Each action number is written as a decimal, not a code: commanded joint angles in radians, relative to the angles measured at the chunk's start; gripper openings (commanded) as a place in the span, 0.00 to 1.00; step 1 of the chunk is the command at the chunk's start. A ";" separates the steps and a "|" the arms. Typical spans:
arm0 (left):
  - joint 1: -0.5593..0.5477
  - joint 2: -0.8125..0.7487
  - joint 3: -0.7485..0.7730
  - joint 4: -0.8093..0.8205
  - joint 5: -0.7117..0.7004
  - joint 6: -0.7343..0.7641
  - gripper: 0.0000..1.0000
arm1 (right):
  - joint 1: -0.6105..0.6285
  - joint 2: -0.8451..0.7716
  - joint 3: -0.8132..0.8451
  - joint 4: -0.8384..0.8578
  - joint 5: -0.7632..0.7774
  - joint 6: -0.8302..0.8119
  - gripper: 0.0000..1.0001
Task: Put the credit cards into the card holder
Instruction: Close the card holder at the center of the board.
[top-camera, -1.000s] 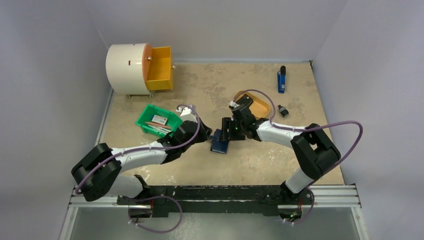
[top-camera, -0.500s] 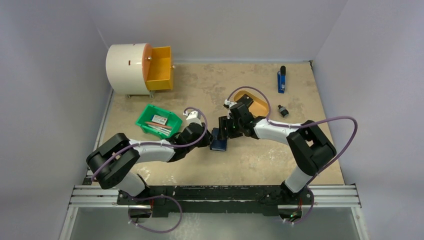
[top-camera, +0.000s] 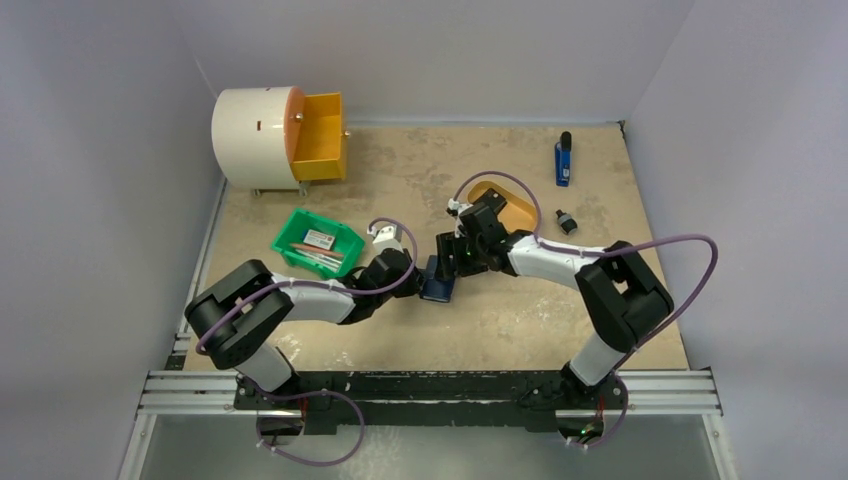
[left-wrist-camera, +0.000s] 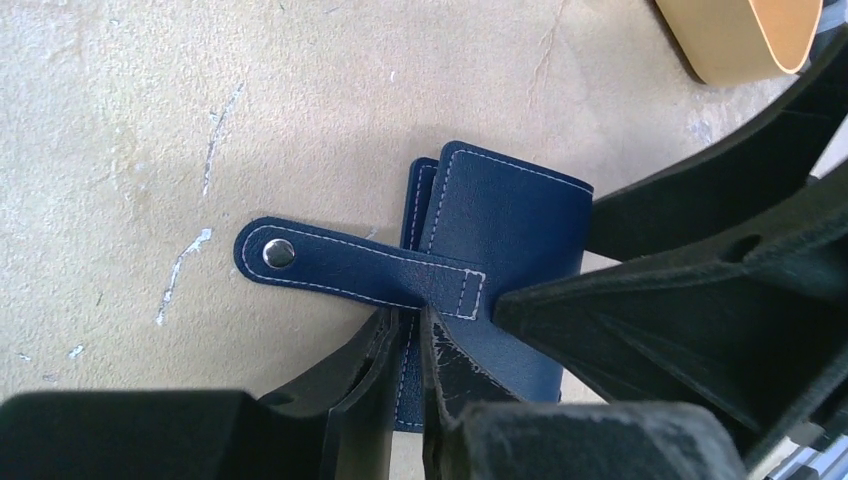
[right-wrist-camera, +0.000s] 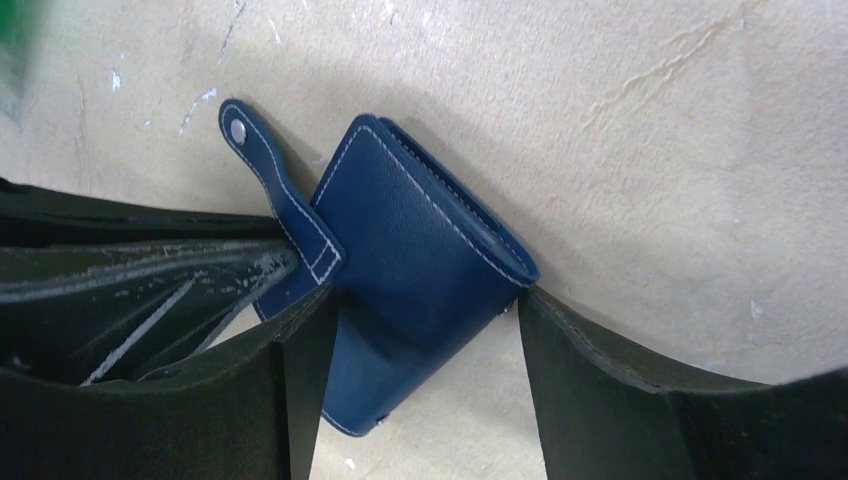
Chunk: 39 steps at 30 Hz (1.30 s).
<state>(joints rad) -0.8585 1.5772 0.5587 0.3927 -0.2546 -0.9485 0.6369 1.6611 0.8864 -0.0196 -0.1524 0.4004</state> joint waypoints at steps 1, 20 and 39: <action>-0.001 0.015 -0.005 -0.034 -0.050 -0.012 0.11 | 0.004 -0.062 -0.004 -0.071 -0.039 0.040 0.69; -0.002 0.060 0.000 -0.039 -0.061 -0.018 0.08 | -0.154 -0.266 -0.335 0.317 -0.263 0.523 0.71; -0.002 -0.305 -0.026 -0.228 -0.207 0.000 0.18 | -0.123 -0.075 -0.091 0.067 -0.110 0.230 0.65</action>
<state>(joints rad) -0.8597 1.3144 0.5220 0.1886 -0.4404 -0.9752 0.4896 1.5482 0.7025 0.1478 -0.3187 0.7547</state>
